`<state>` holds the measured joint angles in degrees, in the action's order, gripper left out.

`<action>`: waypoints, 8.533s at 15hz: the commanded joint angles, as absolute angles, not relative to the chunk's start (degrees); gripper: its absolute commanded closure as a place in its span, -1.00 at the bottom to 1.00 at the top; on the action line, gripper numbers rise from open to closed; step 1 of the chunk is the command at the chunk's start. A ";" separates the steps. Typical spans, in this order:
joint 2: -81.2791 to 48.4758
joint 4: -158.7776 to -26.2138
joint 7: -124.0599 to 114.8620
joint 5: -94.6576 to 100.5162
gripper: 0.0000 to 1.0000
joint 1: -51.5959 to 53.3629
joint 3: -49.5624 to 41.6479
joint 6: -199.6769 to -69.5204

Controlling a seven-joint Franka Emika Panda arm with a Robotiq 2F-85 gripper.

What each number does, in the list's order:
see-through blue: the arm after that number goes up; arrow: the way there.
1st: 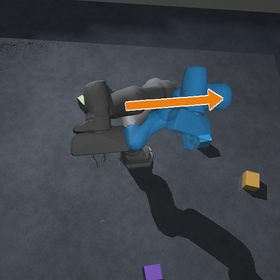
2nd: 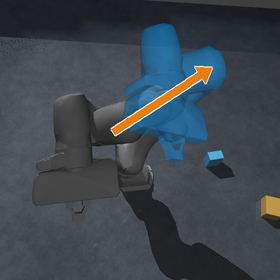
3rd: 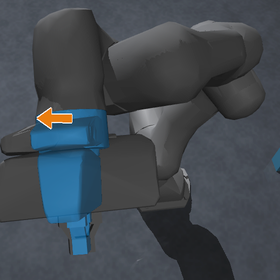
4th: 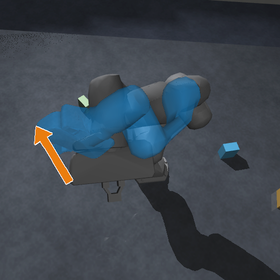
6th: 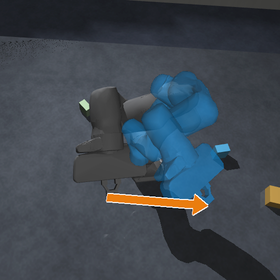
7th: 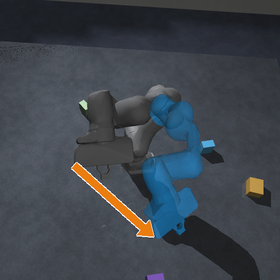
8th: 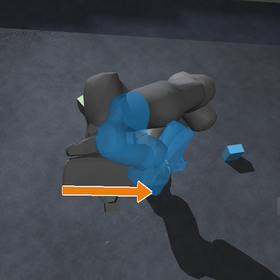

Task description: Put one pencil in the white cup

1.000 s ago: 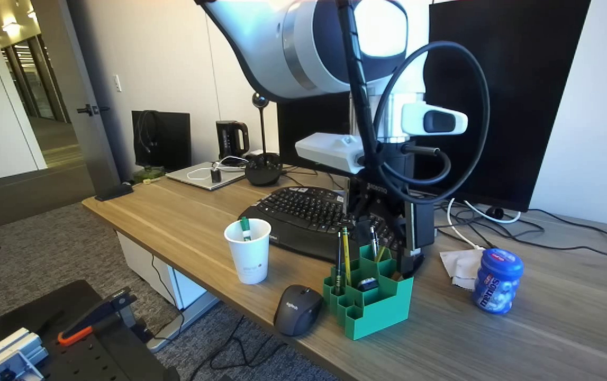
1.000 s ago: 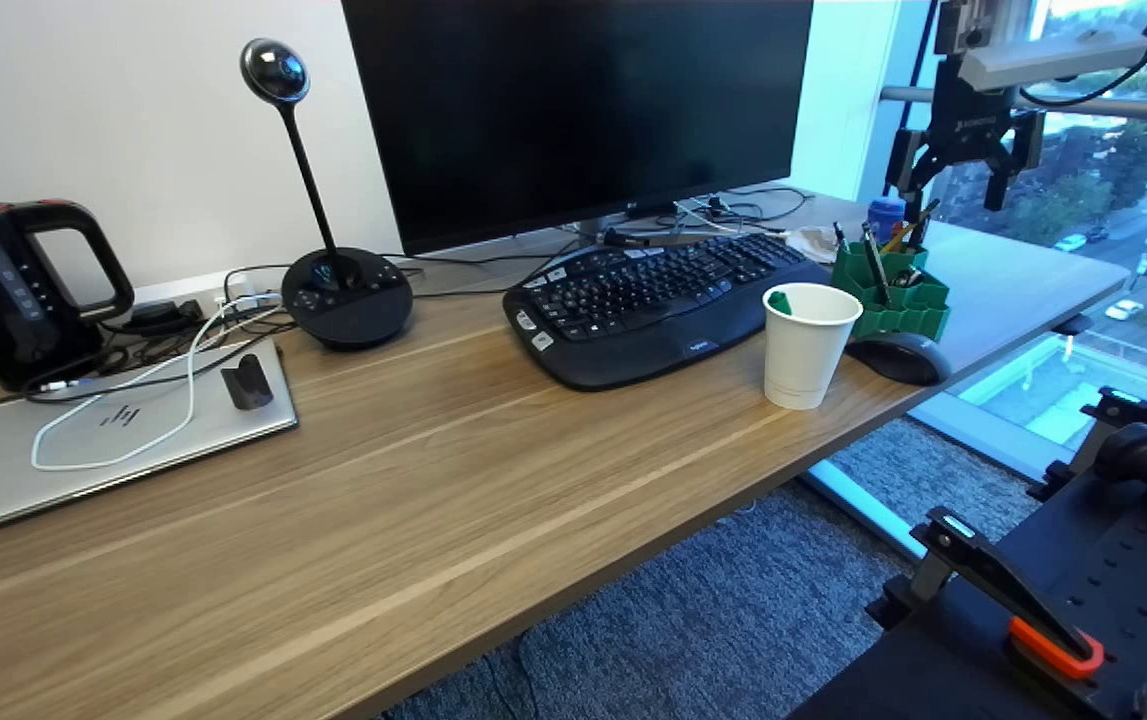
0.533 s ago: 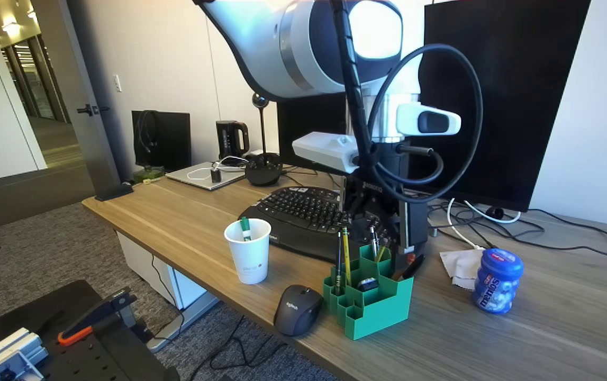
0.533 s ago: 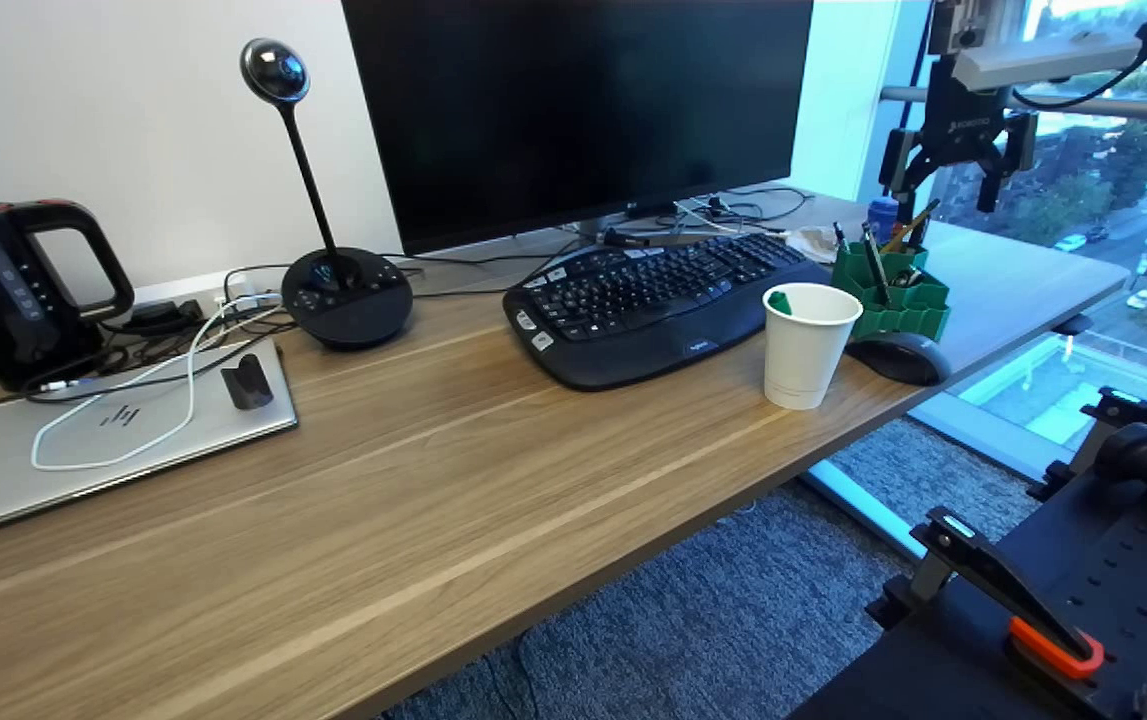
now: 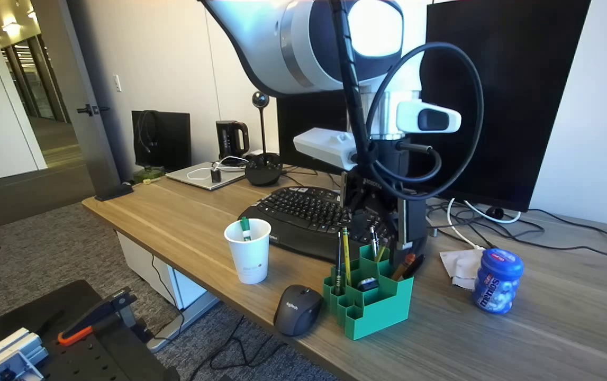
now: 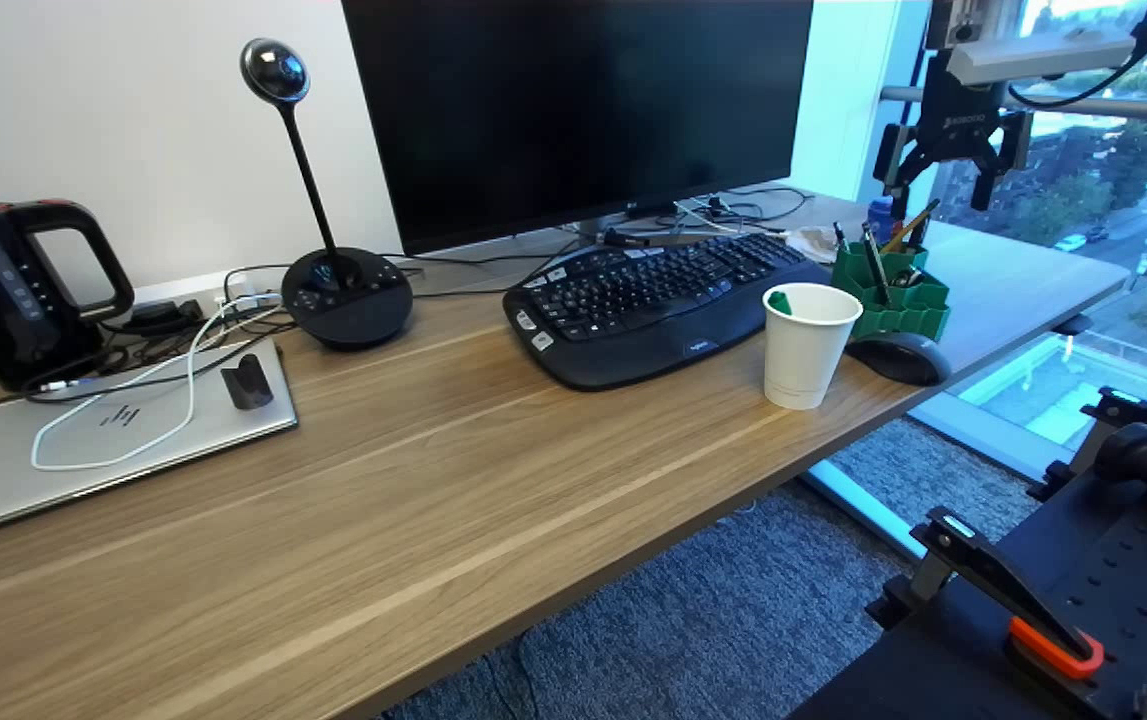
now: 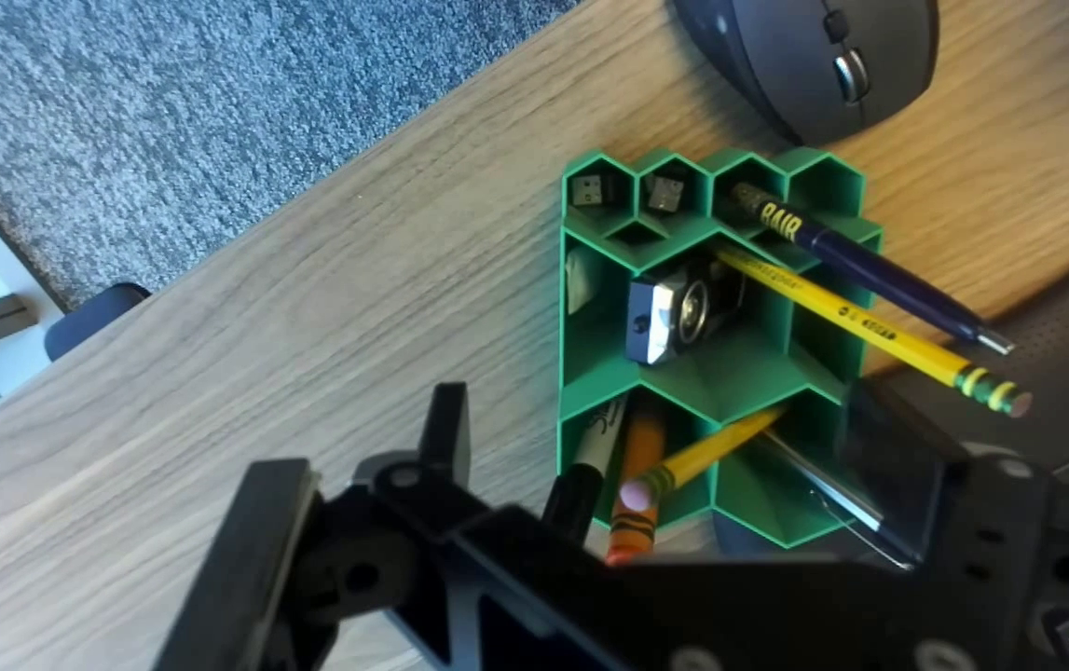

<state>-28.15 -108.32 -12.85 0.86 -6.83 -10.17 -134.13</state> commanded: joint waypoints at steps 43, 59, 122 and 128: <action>-29.78 -106.38 -12.88 0.33 -0.89 -7.44 -10.18 -134.62; -30.72 -105.07 -13.36 0.27 0.43 -7.42 -10.27 -133.94; -30.28 -103.77 -12.50 -0.71 -1.00 -7.93 -9.86 -133.69; -29.99 -104.20 -12.37 -0.71 -1.00 -8.00 -9.87 -133.49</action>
<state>-30.61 -103.99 -12.91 0.05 -7.50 -10.14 -134.29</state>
